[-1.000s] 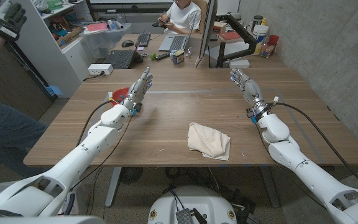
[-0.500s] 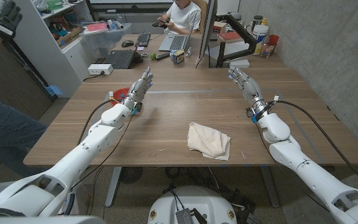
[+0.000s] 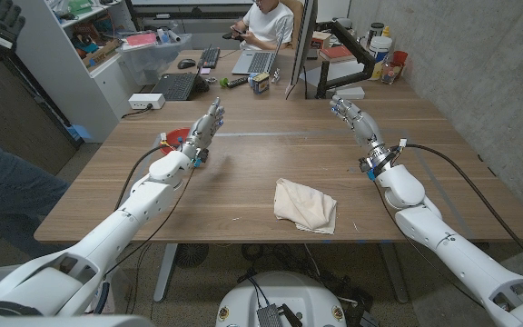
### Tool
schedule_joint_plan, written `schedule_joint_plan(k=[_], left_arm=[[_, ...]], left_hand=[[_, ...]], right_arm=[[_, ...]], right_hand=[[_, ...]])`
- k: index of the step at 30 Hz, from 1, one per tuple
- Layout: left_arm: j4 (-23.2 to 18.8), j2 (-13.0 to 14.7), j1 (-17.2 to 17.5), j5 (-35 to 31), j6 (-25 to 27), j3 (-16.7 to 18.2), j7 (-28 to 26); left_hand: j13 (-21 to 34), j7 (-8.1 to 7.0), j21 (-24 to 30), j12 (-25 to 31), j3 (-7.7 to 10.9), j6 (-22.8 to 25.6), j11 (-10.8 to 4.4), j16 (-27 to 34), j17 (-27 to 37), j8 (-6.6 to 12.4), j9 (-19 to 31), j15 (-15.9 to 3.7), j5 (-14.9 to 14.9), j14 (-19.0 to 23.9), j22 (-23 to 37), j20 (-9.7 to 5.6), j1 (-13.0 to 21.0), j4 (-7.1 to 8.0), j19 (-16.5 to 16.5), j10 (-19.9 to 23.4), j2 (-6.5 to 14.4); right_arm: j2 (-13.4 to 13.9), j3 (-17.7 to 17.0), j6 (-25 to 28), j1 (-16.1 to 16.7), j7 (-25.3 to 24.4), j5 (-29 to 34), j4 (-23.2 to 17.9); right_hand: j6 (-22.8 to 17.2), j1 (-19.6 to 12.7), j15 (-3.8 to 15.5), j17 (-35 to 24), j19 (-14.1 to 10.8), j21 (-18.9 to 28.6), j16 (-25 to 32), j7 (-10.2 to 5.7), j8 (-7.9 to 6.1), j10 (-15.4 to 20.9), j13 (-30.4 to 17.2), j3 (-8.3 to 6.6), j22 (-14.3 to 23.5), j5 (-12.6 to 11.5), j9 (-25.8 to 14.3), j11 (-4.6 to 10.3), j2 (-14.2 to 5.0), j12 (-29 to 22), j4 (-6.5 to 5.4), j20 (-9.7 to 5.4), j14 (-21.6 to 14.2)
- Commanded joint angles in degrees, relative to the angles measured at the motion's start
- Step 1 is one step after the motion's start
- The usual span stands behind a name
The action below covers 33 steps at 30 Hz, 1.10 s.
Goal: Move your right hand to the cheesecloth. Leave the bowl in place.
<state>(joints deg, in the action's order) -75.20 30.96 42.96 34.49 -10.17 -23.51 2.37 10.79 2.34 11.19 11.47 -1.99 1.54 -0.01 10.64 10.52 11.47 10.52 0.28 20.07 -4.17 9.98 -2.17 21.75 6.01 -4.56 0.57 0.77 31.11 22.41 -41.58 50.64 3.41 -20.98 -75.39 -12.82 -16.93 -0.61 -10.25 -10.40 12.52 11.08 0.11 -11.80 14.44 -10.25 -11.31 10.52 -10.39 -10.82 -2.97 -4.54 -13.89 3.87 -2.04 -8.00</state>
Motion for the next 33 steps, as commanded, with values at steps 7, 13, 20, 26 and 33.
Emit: schedule_joint_plan(k=[7,13,20,26,33], left_arm=[[0.3,0.0,-0.3,0.0,-0.4,0.1,0.2],[0.1,0.1,-0.3,0.1,-0.2,0.1,0.2],[0.2,0.1,-0.4,0.1,-0.2,0.0,0.4],[0.3,0.1,-0.5,0.0,-0.2,-0.1,0.5],[0.1,0.2,-0.4,-0.1,0.0,-0.2,0.4]], left_hand=[[0.2,0.16,0.0,0.3,-0.31,0.5,-0.46,0.2,0.3,0.21,0.3,-0.17,-0.2,-0.5,0.3,-0.4,0.3,0.11,-0.6,-0.2,0.7],[0.2,0.15,0.0,0.3,-0.37,0.5,-0.56,0.3,0.3,0.19,0.3,-0.18,-0.2,-0.5,0.3,-0.39,0.4,0.11,-0.7,-0.2,0.7],[0.2,0.13,0.0,0.3,-0.42,0.5,-0.45,0.3,0.3,0.19,0.3,-0.17,-0.2,-0.5,0.4,-0.29,0.4,0.11,-0.8,-0.3,0.7],[0.2,0.14,0.0,0.3,-0.47,0.6,-0.56,0.3,0.3,0.19,0.3,-0.17,-0.2,-0.5,0.4,-0.31,0.4,0.11,-0.8,-0.3,0.8],[0.2,0.13,0.0,0.3,-0.53,0.6,-0.58,0.3,0.3,0.2,0.3,-0.18,-0.3,-0.5,0.4,-0.22,0.4,0.1,-0.9,-0.3,0.8]], right_arm=[[0.9,-0.2,-2.4,1.1,-1.9,4.3,-1.7],[0.7,0.0,-3.2,1.5,-0.9,2.9,-2.0],[1.0,0.0,-3.5,2.3,-0.7,3.3,-3.0],[1.1,0.0,-4.3,2.6,-0.4,3.6,-3.4],[0.9,-0.5,-5.7,3.0,-1.7,6.4,-3.6]], right_hand=[[-0.1,0.3,0.07,-0.3,-0.4,-0.1,0.3,-0.3,-0.03,0.5,-0.3,-0.11,0.1,-0.2,-0.1,0.1,0.23,-0.1,0.21,-0.01,-0.8],[-0.2,0.3,0.08,-0.3,-0.4,-0.2,0.3,-0.43,-0.03,0.6,-0.3,-0.07,0.1,-0.3,-0.1,-0.02,0.28,0.0,0.24,0.0,-0.8],[-0.2,0.4,0.13,-0.3,-0.5,-0.2,0.3,-0.5,-0.02,0.7,-0.4,-0.04,0.1,-0.3,-0.1,-0.14,0.33,0.0,0.27,0.07,-1.0],[-0.3,0.4,0.39,-0.3,-0.7,-0.2,0.3,-0.81,0.02,1.1,-0.4,0.0,0.1,-0.3,-0.1,0.4,0.35,-0.1,0.3,-0.21,-1.3],[-0.2,0.4,0.47,-0.3,-0.8,-0.2,0.3,-1.14,0.11,1.3,-0.4,0.01,0.1,-0.4,-0.1,0.57,0.36,-0.1,0.35,-0.24,-1.5]])
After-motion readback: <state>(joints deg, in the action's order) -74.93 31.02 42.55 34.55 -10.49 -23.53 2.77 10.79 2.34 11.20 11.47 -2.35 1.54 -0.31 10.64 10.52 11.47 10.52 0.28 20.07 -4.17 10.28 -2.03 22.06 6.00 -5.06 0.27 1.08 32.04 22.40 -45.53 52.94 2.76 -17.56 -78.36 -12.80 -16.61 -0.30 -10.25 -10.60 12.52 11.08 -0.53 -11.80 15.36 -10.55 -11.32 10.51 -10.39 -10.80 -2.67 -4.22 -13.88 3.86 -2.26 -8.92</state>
